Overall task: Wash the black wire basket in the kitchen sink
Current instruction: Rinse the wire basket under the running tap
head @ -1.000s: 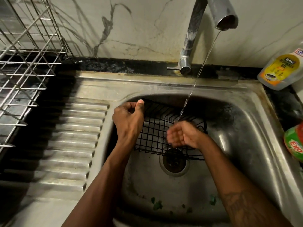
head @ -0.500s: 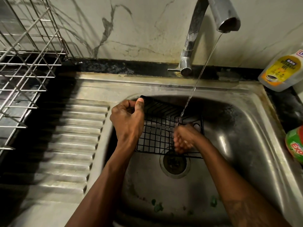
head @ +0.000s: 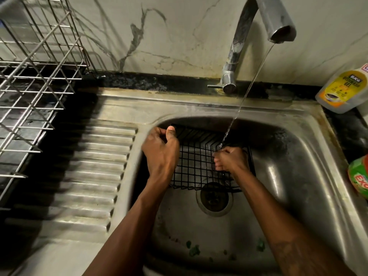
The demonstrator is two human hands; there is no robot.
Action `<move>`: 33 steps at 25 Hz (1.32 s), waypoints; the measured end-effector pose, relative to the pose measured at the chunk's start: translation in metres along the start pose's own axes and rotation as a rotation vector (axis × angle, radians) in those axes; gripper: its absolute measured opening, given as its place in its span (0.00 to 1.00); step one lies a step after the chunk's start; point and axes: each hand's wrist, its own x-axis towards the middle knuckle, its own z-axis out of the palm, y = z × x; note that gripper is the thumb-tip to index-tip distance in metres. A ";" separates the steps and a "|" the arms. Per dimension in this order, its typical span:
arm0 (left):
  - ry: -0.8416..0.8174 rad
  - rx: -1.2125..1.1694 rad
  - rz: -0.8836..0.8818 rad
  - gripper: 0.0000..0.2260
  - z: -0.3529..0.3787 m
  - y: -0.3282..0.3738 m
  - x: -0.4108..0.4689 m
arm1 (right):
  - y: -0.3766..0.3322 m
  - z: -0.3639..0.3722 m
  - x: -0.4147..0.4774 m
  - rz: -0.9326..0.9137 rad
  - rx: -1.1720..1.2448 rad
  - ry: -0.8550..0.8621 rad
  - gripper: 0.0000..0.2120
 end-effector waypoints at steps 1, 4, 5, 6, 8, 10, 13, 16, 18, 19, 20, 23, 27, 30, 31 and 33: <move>-0.003 0.017 0.015 0.13 0.002 0.000 -0.001 | -0.002 -0.004 0.000 0.007 0.148 0.025 0.06; -0.014 0.073 0.050 0.12 0.010 0.002 -0.006 | -0.005 -0.010 0.001 0.022 0.461 0.041 0.07; -0.021 0.081 0.052 0.13 0.012 0.002 -0.007 | -0.006 -0.010 -0.002 0.065 0.523 -0.053 0.07; -0.027 0.093 0.056 0.14 0.013 0.002 -0.007 | -0.006 -0.010 -0.005 0.118 0.519 -0.191 0.09; -0.039 0.117 0.062 0.15 0.015 0.000 -0.006 | -0.007 -0.011 -0.015 0.204 0.400 -0.465 0.10; -0.040 0.129 0.074 0.15 0.016 -0.001 -0.005 | -0.008 -0.010 -0.016 0.198 0.379 -0.563 0.10; -0.047 0.163 0.152 0.14 0.019 0.000 -0.011 | -0.012 -0.005 -0.006 0.091 0.689 -0.337 0.12; -0.050 0.236 0.138 0.12 0.022 -0.004 -0.010 | -0.014 0.000 -0.007 0.021 0.589 -0.292 0.11; -0.067 0.344 0.087 0.12 0.023 -0.011 -0.007 | -0.012 0.004 -0.015 0.035 0.302 -0.364 0.09; -0.104 0.400 0.075 0.12 0.024 -0.015 -0.006 | -0.012 0.008 -0.018 0.019 0.195 -0.321 0.07; -0.168 0.445 0.066 0.11 0.025 -0.018 -0.006 | -0.010 0.010 -0.018 -0.036 0.098 -0.206 0.05; -0.327 0.460 0.006 0.06 0.030 -0.026 -0.003 | -0.003 0.006 -0.020 -0.378 -0.207 0.137 0.03; -0.397 0.318 -0.185 0.04 0.033 -0.032 0.004 | -0.007 -0.001 -0.024 -0.861 -0.300 0.315 0.04; -0.445 0.285 -0.288 0.07 0.035 -0.037 0.006 | -0.016 -0.003 -0.026 -1.057 -0.436 0.396 0.11; -0.458 0.252 -0.299 0.07 0.037 -0.038 0.006 | -0.019 -0.007 -0.025 -1.020 -0.528 0.395 0.14; -0.470 0.171 -0.309 0.09 0.038 -0.038 0.004 | -0.022 -0.016 -0.024 -0.949 -0.689 0.417 0.13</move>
